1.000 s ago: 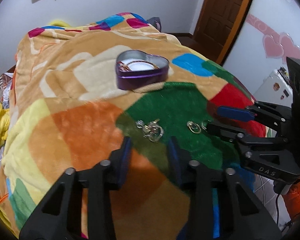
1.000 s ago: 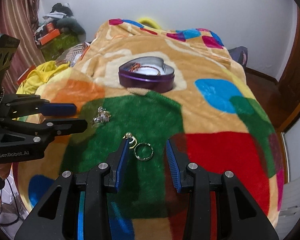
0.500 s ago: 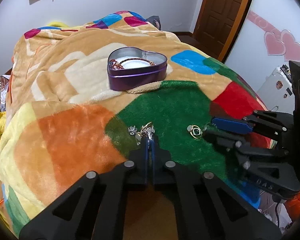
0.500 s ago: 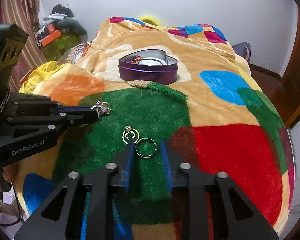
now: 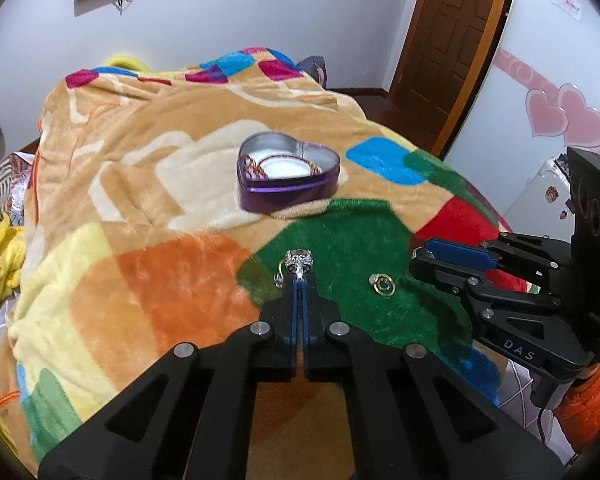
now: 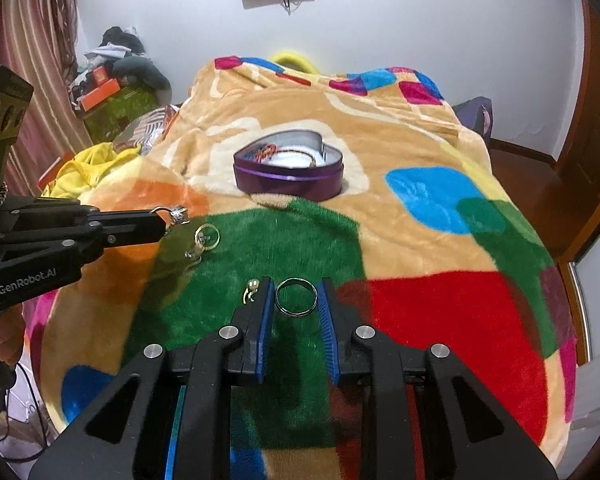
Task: Organize jewelry
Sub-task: 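Grasp a silver ring with the right tool while the left grasps a silver earring, then lower the ring and earring into the heart tin and open both tools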
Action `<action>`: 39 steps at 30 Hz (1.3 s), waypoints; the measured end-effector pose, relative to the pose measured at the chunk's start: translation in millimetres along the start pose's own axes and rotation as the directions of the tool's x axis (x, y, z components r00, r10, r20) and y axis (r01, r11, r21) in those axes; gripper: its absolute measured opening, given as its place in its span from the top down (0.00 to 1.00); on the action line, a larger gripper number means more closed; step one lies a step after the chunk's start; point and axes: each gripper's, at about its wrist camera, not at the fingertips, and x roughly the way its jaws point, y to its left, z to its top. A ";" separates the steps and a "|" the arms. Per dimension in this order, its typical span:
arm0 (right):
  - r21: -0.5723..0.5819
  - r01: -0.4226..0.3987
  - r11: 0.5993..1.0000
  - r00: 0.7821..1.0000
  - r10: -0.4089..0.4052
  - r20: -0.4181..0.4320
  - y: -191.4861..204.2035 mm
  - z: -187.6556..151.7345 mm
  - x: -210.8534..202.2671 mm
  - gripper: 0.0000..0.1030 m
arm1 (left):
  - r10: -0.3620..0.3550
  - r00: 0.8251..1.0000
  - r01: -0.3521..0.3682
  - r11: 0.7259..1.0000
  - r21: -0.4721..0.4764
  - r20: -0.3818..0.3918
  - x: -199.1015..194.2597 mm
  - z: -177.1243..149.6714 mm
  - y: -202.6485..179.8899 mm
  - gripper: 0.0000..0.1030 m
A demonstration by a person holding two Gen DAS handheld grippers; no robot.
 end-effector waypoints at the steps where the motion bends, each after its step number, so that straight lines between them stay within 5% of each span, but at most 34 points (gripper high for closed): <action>1: 0.000 0.001 1.000 1.000 -0.001 0.007 -0.1 2.0 -2.0 0.81 | 0.000 1.000 0.000 1.000 -0.001 0.009 -2.8 2.2 0.0 0.99; 26: -0.012 0.020 1.000 0.987 -0.018 0.161 -8.1 75.5 0.5 0.81 | 0.014 0.991 -0.014 1.000 0.001 0.132 -0.6 64.5 17.6 0.99; 39: -0.015 -0.008 1.000 0.993 0.009 0.118 -14.9 91.3 42.6 0.80 | -0.019 0.995 0.019 1.000 0.006 0.095 38.1 85.3 24.9 1.00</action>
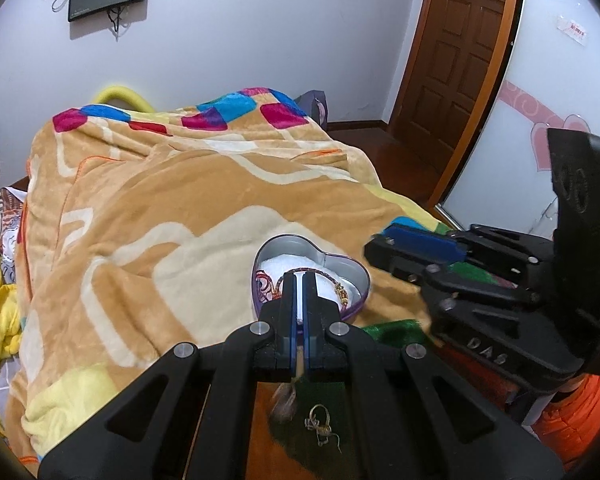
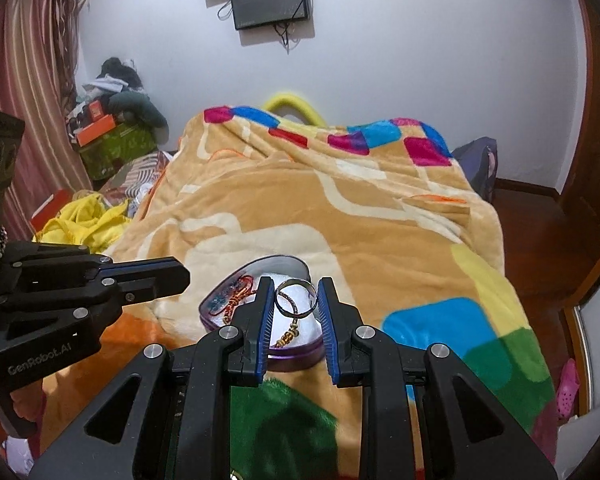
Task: Organize jewelry
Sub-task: 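Lower the ring and earring into the heart tin and open both tools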
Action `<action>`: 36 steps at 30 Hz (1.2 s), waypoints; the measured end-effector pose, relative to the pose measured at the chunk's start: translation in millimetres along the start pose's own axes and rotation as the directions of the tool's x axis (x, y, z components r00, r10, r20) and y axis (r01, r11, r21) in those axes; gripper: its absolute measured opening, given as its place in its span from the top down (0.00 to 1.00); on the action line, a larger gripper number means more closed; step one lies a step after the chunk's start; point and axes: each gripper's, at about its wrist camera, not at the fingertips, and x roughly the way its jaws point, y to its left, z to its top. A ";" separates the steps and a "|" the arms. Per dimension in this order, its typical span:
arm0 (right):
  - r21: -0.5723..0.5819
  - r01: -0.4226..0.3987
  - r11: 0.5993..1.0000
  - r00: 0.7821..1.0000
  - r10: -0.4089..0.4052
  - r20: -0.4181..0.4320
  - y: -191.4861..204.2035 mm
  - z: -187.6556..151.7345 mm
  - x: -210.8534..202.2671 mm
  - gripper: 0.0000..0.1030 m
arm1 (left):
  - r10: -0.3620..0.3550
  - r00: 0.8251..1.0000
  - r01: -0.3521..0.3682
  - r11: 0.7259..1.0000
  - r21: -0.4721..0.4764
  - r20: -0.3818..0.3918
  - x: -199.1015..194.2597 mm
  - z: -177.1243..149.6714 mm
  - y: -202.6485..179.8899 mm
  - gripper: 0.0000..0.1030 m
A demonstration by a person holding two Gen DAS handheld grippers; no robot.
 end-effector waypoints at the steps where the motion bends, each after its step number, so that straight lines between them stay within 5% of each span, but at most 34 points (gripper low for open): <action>1: -0.002 -0.002 1.000 1.000 0.002 -0.008 0.2 -0.5 3.2 0.81 | -0.003 1.000 0.003 1.000 -0.002 -0.002 1.4 0.2 0.4 0.99; 11: -0.009 -0.018 1.000 0.999 0.017 -0.031 -2.4 -1.3 12.8 0.81 | 0.031 0.999 -0.030 0.999 0.029 -0.021 -2.5 -1.2 7.0 0.97; 16: 0.001 -0.023 1.000 0.999 0.023 -0.039 -4.8 -0.3 14.4 0.81 | 0.048 0.989 -0.044 0.998 0.034 -0.140 8.5 -26.0 14.5 0.65; 25: 0.002 -0.019 1.000 0.998 0.019 -0.052 -5.1 -0.5 15.8 0.80 | 0.019 0.968 -0.020 1.000 0.001 -0.251 27.6 -58.9 14.9 0.66; 30: -0.008 -0.014 1.000 0.998 0.014 -0.054 -5.2 -0.5 15.9 0.80 | 0.035 0.970 -0.034 0.999 0.007 -0.242 27.5 -66.7 14.4 0.85; 36: -0.014 -0.020 1.000 0.998 0.019 -0.055 -2.2 2.1 19.9 0.80 | 0.046 0.980 -0.045 0.999 0.007 -0.192 16.0 -58.6 15.8 0.85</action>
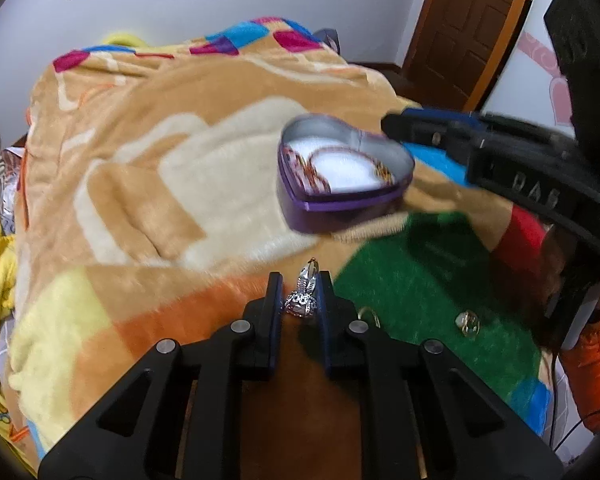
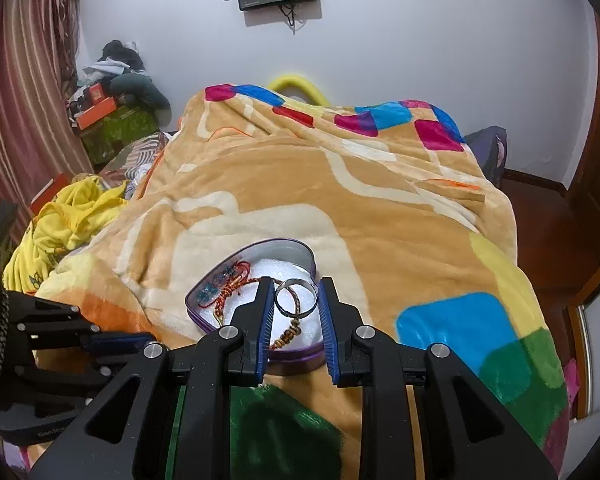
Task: Organize jewelry
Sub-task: 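Lower the ring and earring into the heart tin and open both tools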
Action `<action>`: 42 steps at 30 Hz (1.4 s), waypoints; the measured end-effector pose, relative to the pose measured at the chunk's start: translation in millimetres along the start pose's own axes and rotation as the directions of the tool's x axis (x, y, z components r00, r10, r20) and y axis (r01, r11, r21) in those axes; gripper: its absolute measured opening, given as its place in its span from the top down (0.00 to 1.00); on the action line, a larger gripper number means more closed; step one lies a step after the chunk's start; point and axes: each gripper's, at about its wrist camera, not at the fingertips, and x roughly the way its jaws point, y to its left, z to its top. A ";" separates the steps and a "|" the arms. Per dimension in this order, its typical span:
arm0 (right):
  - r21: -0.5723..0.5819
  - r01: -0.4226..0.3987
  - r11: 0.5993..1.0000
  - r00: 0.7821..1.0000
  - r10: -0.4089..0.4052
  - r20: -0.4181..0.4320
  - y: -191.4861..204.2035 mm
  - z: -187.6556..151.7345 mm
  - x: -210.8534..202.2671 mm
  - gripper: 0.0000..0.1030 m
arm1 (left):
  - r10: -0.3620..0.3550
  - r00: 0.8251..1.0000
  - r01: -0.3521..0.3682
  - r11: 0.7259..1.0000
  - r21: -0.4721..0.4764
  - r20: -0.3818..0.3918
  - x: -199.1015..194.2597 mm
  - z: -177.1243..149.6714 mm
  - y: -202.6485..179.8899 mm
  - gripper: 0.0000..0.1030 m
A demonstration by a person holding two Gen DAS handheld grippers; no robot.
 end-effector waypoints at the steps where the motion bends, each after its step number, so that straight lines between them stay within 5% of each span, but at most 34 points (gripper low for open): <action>1: 0.000 -0.002 1.000 1.000 0.002 0.001 0.2 0.8 0.9 0.80 | 0.000 1.000 0.000 1.000 0.000 0.018 -3.8 5.2 0.7 0.85; 8: 0.006 -0.011 1.000 1.000 0.011 -0.002 0.8 2.5 4.6 0.80 | -0.027 0.992 0.029 0.999 -0.015 0.120 -19.2 48.7 3.0 0.85; 14: -0.006 -0.015 1.000 1.000 0.015 -0.020 1.2 0.8 8.3 0.80 | -0.074 0.990 0.078 0.996 -0.036 0.119 -6.0 69.9 3.4 0.85; 32: -0.026 -0.009 1.000 0.996 0.007 -0.092 3.8 -3.6 18.5 0.79 | -0.082 0.992 0.086 0.995 -0.048 0.093 0.8 68.9 6.6 0.85; 42: -0.040 0.023 0.999 0.999 -0.025 -0.036 11.7 2.6 -14.9 0.73 | -0.044 0.989 0.052 0.997 -0.055 0.143 -34.1 59.4 7.2 0.80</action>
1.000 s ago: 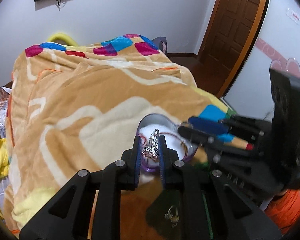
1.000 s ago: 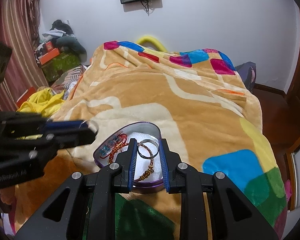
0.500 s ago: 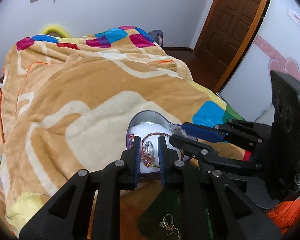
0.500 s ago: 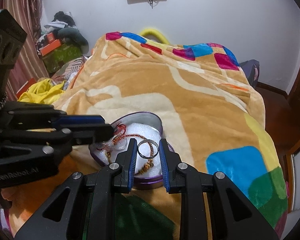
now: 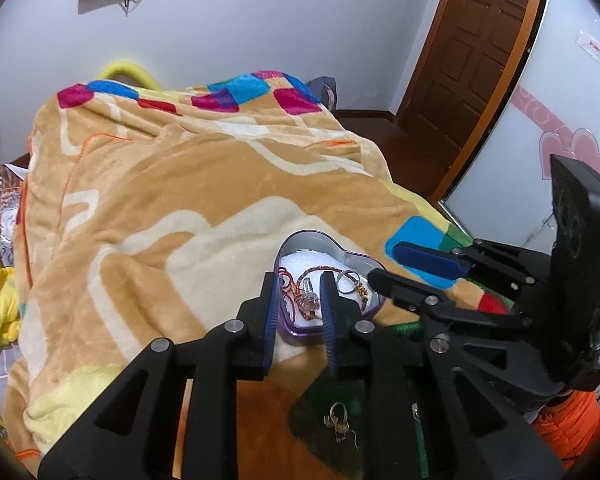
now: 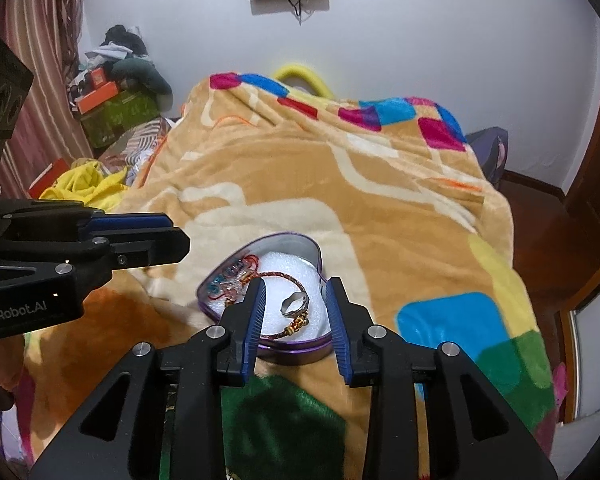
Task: Organize jewelry
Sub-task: 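Lower the ring and earring into the heart tin and open both tools, then grasp the gold ring with the right tool while the left grasps a small silver ring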
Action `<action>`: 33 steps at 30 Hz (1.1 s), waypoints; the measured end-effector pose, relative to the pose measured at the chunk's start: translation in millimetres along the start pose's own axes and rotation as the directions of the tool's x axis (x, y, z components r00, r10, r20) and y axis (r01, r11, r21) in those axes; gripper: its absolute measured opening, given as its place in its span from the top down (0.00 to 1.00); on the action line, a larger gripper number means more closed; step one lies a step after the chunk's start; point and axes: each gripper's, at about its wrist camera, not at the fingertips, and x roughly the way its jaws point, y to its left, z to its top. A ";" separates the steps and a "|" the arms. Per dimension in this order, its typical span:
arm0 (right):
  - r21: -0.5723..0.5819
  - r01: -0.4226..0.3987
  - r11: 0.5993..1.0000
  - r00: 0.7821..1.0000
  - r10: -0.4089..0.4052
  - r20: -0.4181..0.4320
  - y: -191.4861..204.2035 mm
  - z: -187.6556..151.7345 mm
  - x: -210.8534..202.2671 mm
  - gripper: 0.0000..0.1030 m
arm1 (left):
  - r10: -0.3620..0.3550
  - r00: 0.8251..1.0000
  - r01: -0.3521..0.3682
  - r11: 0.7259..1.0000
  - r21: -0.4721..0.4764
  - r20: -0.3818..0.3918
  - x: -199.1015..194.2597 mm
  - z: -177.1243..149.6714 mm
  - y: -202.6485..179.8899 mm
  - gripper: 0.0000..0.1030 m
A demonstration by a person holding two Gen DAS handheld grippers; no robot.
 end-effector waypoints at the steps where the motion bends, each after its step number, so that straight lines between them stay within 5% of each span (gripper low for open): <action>1: 0.000 0.003 1.000 1.000 -0.003 0.006 1.3 0.0 -4.3 0.73 | 0.005 1.000 -0.005 1.000 0.003 0.005 -3.9 -0.6 -0.8 0.79; 15: 0.014 0.052 0.999 0.996 -0.052 0.067 12.0 -24.6 -70.7 0.66 | 0.037 0.999 -0.039 0.999 0.037 0.040 -57.6 -38.0 -26.0 0.67; 33: 0.018 0.010 1.000 0.989 -0.007 -0.150 27.5 -95.6 -25.3 0.66 | 0.018 0.995 -0.015 0.999 0.032 -0.101 -35.9 -104.4 -29.7 0.67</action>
